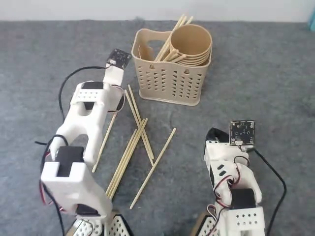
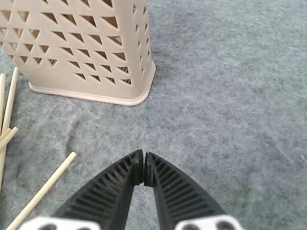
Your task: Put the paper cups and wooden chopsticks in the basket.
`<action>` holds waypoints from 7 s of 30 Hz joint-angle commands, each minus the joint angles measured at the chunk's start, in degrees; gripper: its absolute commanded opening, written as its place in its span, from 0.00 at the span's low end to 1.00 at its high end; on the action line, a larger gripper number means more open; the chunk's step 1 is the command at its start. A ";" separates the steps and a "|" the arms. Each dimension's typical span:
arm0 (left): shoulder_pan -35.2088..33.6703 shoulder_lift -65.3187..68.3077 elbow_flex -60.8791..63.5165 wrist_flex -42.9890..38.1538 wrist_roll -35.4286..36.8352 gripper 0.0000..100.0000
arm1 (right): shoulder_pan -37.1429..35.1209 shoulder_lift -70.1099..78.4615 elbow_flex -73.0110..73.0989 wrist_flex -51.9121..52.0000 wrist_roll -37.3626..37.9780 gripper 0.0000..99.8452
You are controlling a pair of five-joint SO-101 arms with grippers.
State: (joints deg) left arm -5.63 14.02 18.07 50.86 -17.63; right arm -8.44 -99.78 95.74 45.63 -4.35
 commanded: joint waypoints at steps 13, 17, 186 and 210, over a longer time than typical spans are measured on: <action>0.79 6.51 -14.99 12.13 -8.26 0.16 | 0.22 -1.98 0.88 0.22 0.70 0.02; 0.79 7.91 -14.20 11.87 -8.35 0.16 | 0.22 -1.98 0.88 0.13 0.70 0.02; -7.21 -65.41 66.42 -49.05 17.05 0.01 | -24.13 92.00 -50.64 -12.09 -33.67 0.15; -7.21 -65.32 66.86 -49.23 17.05 0.01 | -20.62 98.51 -62.51 9.80 -33.58 0.01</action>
State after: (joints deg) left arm -12.57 -49.71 85.32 3.21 -0.75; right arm -30.07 4.66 34.73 49.49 -37.67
